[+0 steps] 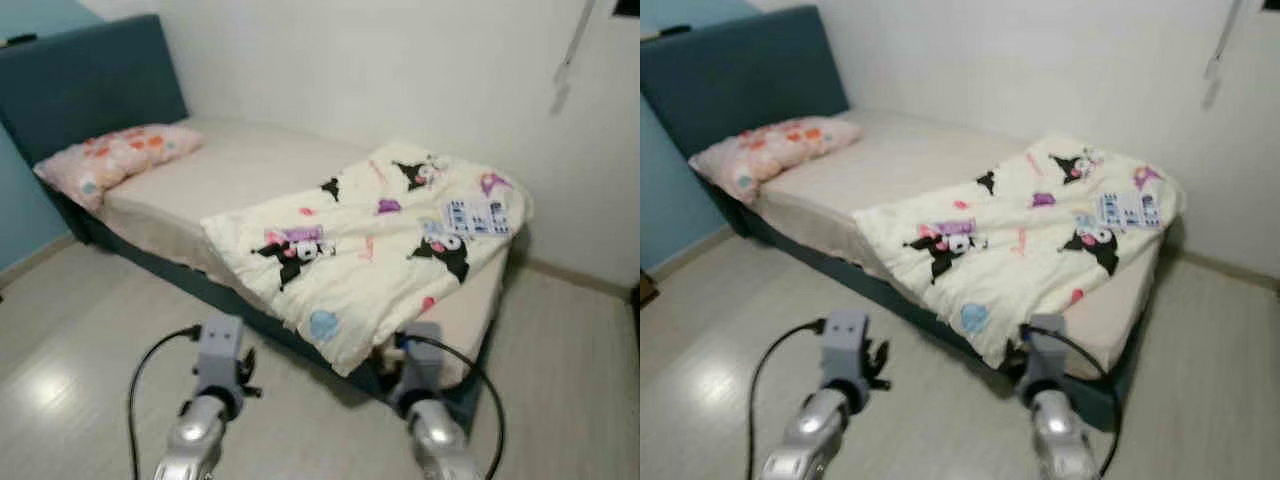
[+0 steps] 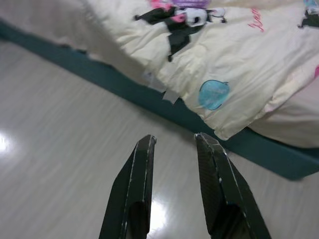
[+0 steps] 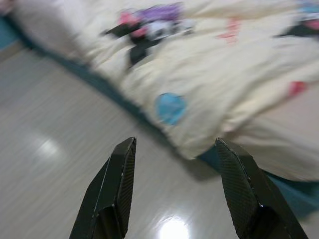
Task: Clean up the room
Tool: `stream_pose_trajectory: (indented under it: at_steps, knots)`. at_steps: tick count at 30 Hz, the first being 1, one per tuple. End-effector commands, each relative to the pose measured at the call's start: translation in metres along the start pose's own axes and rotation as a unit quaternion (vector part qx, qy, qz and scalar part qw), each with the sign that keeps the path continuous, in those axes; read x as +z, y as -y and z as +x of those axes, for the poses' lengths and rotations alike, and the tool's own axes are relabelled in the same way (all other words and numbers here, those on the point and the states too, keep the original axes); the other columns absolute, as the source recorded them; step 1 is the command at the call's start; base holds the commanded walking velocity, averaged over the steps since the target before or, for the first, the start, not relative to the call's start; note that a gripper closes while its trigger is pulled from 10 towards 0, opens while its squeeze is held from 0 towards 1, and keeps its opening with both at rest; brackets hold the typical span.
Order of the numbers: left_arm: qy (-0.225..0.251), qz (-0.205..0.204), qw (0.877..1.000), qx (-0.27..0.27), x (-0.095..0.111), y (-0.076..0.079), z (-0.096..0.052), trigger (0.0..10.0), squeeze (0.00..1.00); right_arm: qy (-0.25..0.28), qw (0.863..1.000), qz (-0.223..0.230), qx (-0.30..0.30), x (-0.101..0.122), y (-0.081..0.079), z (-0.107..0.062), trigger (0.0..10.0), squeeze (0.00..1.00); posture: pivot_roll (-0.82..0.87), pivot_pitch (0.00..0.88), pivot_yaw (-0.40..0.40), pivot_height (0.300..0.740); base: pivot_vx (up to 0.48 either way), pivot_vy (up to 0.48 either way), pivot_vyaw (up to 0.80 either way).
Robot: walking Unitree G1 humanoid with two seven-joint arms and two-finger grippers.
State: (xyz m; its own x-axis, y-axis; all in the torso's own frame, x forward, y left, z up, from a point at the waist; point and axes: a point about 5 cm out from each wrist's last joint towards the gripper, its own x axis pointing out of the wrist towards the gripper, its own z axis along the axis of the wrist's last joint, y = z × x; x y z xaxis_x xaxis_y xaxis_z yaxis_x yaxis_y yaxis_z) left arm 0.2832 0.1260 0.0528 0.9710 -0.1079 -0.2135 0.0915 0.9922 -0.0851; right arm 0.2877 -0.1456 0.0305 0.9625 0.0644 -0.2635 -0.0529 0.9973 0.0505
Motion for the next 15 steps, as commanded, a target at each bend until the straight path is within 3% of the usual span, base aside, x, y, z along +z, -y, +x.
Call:
stream_pose_trajectory:
  at_steps: [1,5,6,15]
  knots:
    - [-0.018,-0.008,1.0,0.0,-0.0063,-0.0029,-0.0034,10.0,0.0,-0.002,1.0,0.002,0.001,-0.0005,-0.001,-0.0002,10.0,0.0,-0.02,0.08,0.017,0.74,0.0,0.0,0.8]
    - [-0.017,-0.008,1.0,-0.001,-0.0059,-0.0022,-0.0034,10.0,0.0,-0.002,1.0,0.002,0.0,-0.0005,-0.0006,-0.0003,10.0,0.0,-0.03,0.081,0.016,0.74,0.0,0.0,0.8]
    - [-0.014,0.003,1.0,0.0,-0.0052,-0.0022,-0.0033,10.0,0.0,-0.002,1.0,0.019,-0.005,-0.0005,0.0002,-0.0004,10.0,0.0,-0.03,0.081,0.016,0.74,0.0,0.0,0.0]
    - [-0.014,0.018,1.0,0.003,-0.0045,-0.0021,-0.0026,10.0,0.0,-0.001,1.0,0.021,-0.008,-0.0002,0.0011,-0.0005,10.0,0.0,-0.03,0.082,0.016,0.74,0.0,0.0,0.0]
